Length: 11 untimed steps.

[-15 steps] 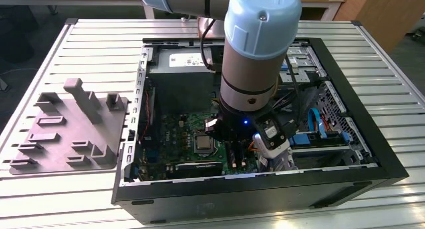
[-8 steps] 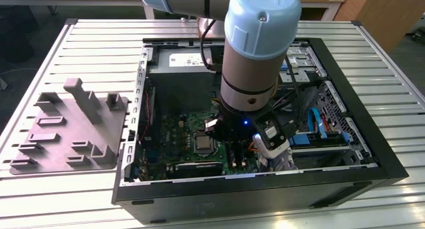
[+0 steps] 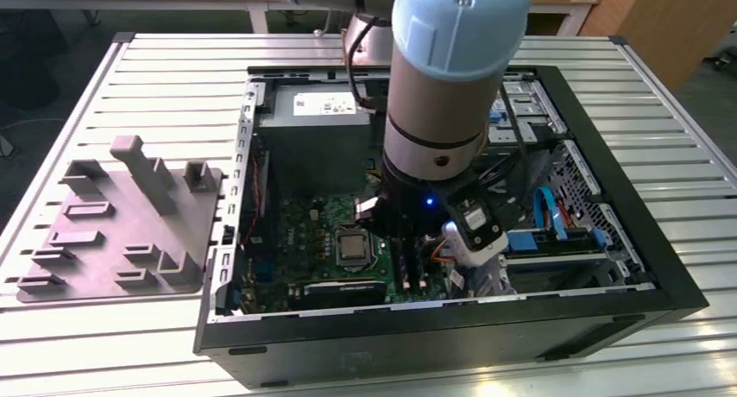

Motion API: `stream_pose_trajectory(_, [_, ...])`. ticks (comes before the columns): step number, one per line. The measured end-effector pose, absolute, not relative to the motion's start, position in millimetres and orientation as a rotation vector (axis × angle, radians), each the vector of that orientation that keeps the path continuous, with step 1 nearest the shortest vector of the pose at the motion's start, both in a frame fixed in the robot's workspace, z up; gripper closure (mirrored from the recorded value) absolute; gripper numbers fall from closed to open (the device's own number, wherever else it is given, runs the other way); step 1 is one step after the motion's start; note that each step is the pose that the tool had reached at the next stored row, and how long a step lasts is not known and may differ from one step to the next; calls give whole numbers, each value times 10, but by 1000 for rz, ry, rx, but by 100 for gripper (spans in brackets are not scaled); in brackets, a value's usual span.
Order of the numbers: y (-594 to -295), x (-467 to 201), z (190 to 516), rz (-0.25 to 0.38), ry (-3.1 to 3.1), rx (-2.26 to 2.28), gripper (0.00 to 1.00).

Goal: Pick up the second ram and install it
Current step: 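Press down the second ram until it locks into place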

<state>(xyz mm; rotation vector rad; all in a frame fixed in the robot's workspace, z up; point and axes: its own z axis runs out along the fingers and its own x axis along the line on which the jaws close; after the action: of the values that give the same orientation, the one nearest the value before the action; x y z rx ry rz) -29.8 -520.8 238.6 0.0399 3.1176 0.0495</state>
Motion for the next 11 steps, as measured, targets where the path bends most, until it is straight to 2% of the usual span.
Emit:
stream_pose_trajectory(5, [-5208,-298,2549,49,3118,40,90])
stream_pose_trajectory(11, [-5198,-298,2567,48,3118,40,90])
